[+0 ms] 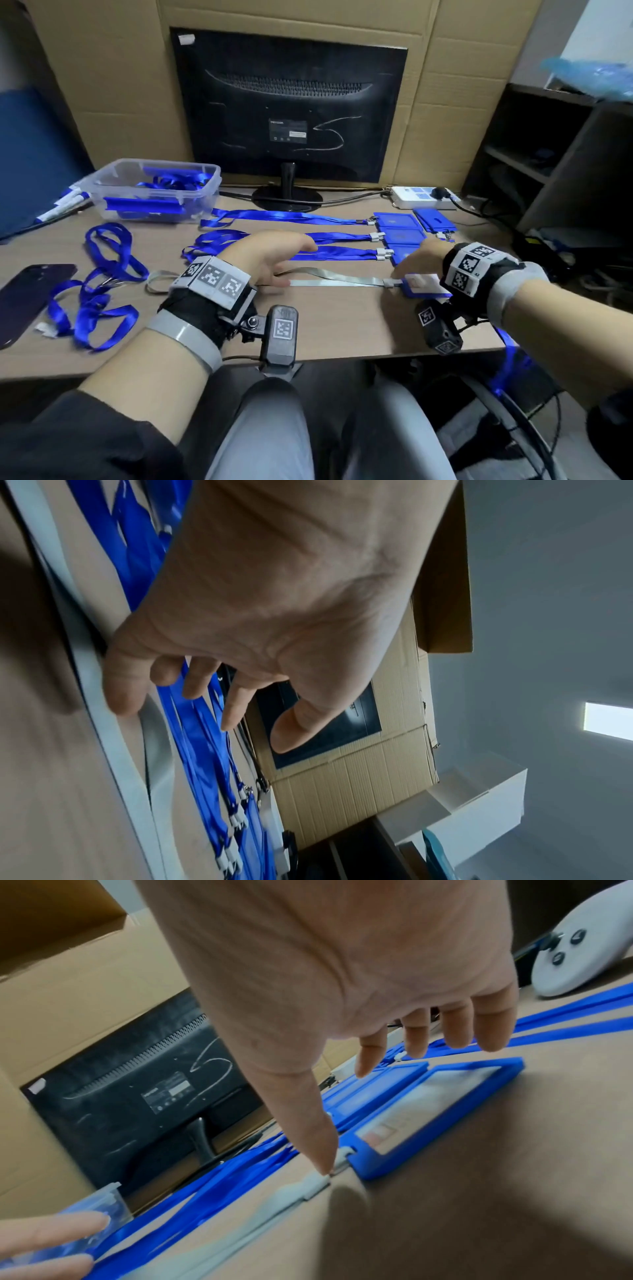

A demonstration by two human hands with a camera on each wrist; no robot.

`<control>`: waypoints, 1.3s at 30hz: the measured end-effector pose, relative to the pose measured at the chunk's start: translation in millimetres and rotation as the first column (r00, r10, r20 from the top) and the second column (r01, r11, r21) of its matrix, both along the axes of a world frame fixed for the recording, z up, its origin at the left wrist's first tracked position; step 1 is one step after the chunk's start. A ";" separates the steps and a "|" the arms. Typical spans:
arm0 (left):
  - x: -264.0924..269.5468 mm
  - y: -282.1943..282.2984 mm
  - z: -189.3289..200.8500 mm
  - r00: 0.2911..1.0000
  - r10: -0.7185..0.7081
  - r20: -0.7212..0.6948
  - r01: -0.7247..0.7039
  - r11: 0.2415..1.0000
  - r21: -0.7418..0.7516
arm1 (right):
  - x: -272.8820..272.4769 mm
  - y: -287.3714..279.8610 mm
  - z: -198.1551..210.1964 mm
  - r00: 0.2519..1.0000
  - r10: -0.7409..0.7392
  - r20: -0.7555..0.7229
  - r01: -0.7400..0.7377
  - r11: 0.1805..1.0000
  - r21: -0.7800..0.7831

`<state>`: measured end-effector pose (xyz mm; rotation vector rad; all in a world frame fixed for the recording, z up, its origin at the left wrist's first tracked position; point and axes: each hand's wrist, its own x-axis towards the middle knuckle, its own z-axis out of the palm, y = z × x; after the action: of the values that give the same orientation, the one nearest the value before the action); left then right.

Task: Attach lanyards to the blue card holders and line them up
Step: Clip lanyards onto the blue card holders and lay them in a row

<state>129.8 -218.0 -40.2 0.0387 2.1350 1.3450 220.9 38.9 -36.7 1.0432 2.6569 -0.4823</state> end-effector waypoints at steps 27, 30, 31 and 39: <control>-12.1 62.9 8.6 0.969 0.145 -0.198 -0.119 0.983 0.139 | -0.9 61.1 6.7 0.969 -0.197 -0.151 0.206 0.978 0.042; -13.6 89.8 19.3 0.960 0.146 -0.240 -0.086 0.966 0.245 | -11.0 85.6 19.2 0.906 -0.264 -0.331 0.276 0.961 -0.010; -14.4 96.8 20.0 0.960 0.141 -0.241 -0.074 0.960 0.268 | -13.3 90.9 22.2 0.888 -0.267 -0.376 0.272 0.961 -0.039; -25.7 138.6 6.5 0.970 0.133 -0.206 -0.063 0.948 0.313 | -65.6 140.5 3.2 0.943 -0.193 -0.271 0.200 0.980 -0.002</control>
<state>104.1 -79.3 -33.7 0.2204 2.1116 1.7951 155.3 179.4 -33.5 1.3471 2.8100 -0.6772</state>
